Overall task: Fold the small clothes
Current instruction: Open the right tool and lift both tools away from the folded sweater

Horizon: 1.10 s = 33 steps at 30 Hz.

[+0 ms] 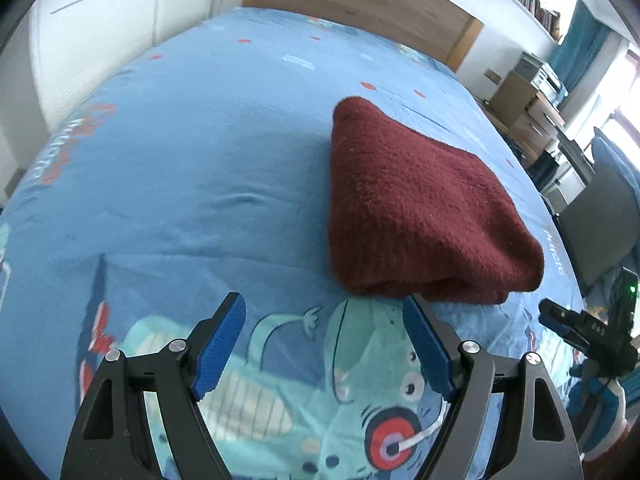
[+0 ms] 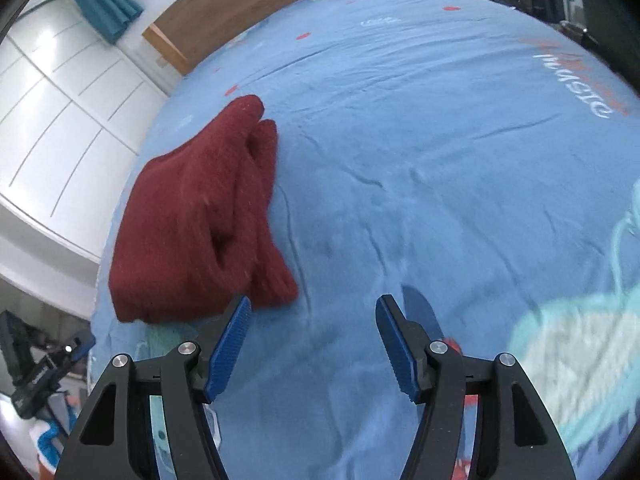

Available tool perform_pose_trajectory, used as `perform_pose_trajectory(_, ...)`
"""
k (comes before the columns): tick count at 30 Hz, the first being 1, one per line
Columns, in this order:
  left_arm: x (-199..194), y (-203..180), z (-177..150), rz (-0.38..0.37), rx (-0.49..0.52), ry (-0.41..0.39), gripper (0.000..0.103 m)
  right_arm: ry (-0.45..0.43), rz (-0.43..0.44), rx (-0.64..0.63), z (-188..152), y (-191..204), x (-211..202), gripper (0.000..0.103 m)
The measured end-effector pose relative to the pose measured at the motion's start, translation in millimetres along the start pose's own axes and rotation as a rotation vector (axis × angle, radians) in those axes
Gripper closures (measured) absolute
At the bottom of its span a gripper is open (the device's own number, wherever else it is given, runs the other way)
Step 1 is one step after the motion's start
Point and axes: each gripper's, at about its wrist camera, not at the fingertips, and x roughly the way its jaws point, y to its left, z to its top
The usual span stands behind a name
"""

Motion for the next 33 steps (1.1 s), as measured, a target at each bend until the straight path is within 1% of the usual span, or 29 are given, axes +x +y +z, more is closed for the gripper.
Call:
perform_pose_trajectory(2, -13, 0, -8, 0.024, -0.005, -0.02, 0.026, -0.005, -0.01, -0.009, -13, -4, -12, 0.037)
perform_pose_trajectory(6, -34, -4, -27, 0.065, -0.012, -0.053, 0.026, -0.016, -0.035, -0.032, -38, 5, -31, 0.037)
perform_pose_trajectory(10, -56, -2, -43, 0.098, 0.006, -0.096, 0.025, -0.037, -0.06, -0.079, -62, 25, -47, 0.036)
perform_pose_trajectory(15, -72, -14, -70, 0.165, 0.065, -0.147, 0.019, -0.1, -0.106, -0.182, -95, 56, -81, 0.034)
perform_pose_trajectory(18, -76, -21, -85, 0.193, 0.089, -0.166, 0.015, -0.147, -0.136, -0.235, -114, 73, -98, 0.026)
perform_pose_trajectory(19, -77, -23, -90, 0.202, 0.092, -0.17, 0.014, -0.164, -0.145, -0.252, -121, 78, -104, 0.025)
perform_pose_trajectory(21, -79, -28, -97, 0.213, 0.094, -0.18, 0.008, -0.188, -0.157, -0.273, -131, 86, -113, 0.023)
perform_pose_trajectory(24, -81, -33, -102, 0.227, 0.104, -0.201, 0.002, -0.224, -0.172, -0.291, -146, 94, -126, 0.02)
perform_pose_trajectory(27, -87, -40, -108, 0.244, 0.129, -0.222, 0.001, -0.257, -0.187, -0.307, -157, 97, -137, 0.014)
perform_pose_trajectory(29, -91, -46, -111, 0.252, 0.143, -0.239, 0.001, -0.281, -0.206, -0.32, -161, 97, -141, 0.0)
perform_pose_trajectory(31, -93, -50, -113, 0.258, 0.15, -0.252, 0.001, -0.308, -0.223, -0.328, -165, 96, -146, 0.0)
perform_pose_trajectory(33, -95, -54, -115, 0.256, 0.153, -0.263, 0.001, -0.318, -0.222, -0.32, -168, 93, -151, 0.0)
